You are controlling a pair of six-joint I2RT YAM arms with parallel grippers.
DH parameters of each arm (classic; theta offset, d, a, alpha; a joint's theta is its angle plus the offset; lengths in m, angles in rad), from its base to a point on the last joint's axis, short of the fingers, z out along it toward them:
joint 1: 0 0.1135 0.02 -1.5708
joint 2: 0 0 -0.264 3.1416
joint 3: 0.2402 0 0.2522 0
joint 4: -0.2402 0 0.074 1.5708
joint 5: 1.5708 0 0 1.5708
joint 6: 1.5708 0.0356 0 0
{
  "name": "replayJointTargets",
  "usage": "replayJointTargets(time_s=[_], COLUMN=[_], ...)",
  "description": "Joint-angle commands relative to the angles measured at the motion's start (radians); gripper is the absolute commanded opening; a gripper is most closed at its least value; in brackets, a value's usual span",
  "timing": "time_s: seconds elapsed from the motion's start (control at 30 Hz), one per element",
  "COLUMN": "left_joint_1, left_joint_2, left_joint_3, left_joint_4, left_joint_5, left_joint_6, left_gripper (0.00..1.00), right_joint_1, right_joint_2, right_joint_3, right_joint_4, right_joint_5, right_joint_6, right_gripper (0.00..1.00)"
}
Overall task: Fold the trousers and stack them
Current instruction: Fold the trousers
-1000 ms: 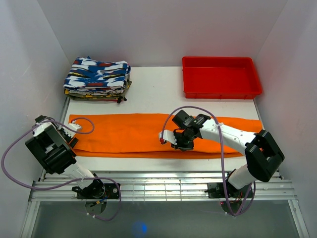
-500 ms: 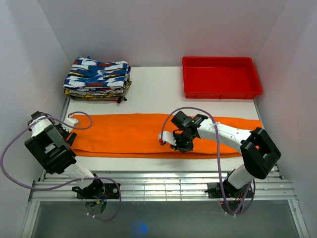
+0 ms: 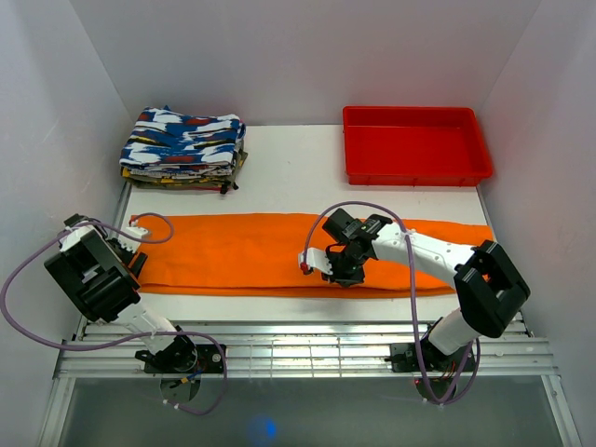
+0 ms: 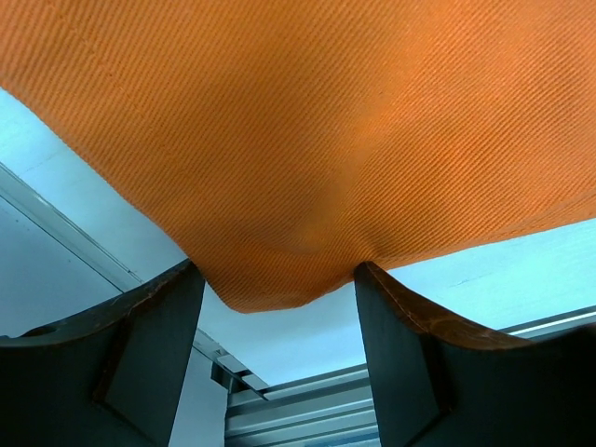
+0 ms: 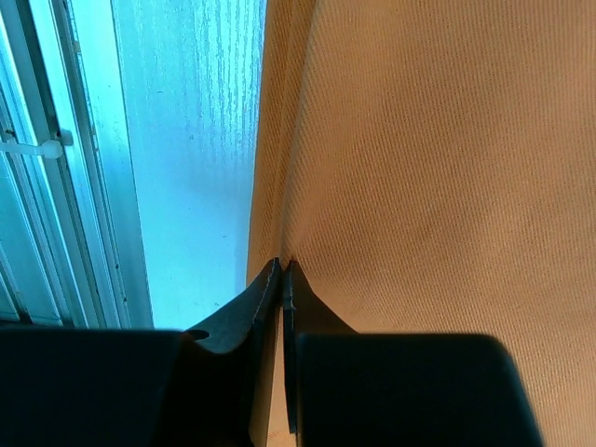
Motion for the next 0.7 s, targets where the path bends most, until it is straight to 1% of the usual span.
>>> replayJointTargets(time_s=[0.0,0.67], left_joint_1=[0.006,0.005], left_joint_2=[0.011,0.021], left_joint_3=[-0.010,-0.018], left_joint_4=[0.039,0.048], left_joint_5=[-0.034,-0.066], left_joint_6=[-0.023,-0.023], left_gripper=[0.77,0.78], right_joint_1=[0.001,-0.024], right_joint_2=[-0.044,-0.087], right_joint_3=[0.004,-0.070], right_joint_4=[-0.070,-0.068], right_joint_5=[-0.038,-0.046], right_joint_6=[-0.019,-0.012], right_gripper=[0.08,0.08])
